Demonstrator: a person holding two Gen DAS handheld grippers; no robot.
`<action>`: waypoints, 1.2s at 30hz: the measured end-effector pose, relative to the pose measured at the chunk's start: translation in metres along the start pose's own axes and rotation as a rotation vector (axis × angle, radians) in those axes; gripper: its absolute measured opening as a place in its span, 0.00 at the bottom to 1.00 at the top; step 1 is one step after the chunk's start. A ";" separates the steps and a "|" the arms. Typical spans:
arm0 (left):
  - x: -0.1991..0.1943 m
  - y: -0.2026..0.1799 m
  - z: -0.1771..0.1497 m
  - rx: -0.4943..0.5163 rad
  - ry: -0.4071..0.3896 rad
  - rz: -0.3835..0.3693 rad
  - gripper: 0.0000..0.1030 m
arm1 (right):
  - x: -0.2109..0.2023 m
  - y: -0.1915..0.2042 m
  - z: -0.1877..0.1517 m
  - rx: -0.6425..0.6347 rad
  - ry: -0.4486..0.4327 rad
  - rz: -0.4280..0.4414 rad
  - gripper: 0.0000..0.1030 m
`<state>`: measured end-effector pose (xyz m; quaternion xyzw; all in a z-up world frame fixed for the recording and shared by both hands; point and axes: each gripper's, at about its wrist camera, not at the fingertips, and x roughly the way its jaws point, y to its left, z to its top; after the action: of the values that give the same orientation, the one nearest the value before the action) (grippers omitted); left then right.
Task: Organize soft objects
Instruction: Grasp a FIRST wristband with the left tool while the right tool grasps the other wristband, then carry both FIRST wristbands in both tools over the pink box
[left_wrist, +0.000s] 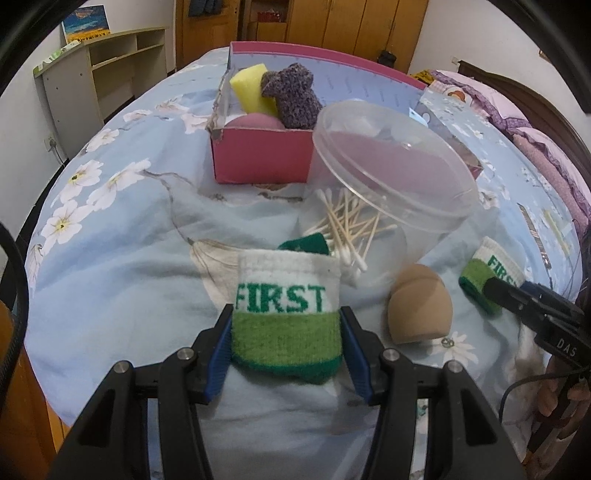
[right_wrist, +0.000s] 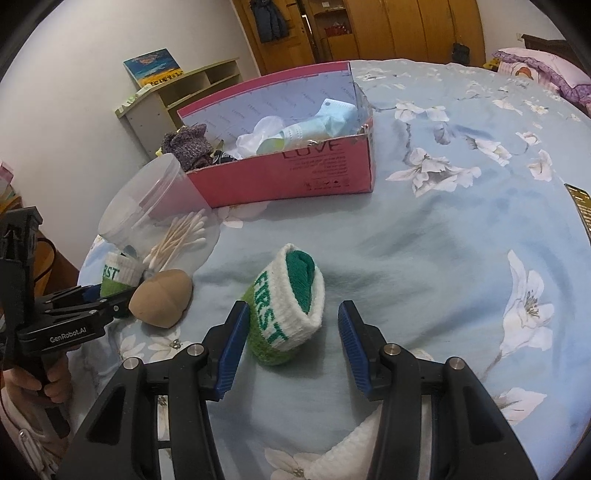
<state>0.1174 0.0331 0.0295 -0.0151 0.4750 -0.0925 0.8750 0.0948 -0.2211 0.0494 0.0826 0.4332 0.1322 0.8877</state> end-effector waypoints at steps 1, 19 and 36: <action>0.000 0.000 0.000 0.001 -0.002 0.000 0.55 | 0.000 0.000 0.000 0.001 -0.004 -0.001 0.49; -0.018 0.005 -0.001 -0.026 -0.036 -0.037 0.33 | -0.011 0.010 -0.005 -0.022 -0.053 0.030 0.32; -0.045 0.008 0.001 -0.024 -0.099 -0.042 0.33 | -0.027 0.028 -0.006 -0.069 -0.090 0.036 0.32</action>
<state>0.0955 0.0490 0.0670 -0.0401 0.4316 -0.1041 0.8951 0.0699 -0.2024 0.0734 0.0655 0.3865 0.1592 0.9061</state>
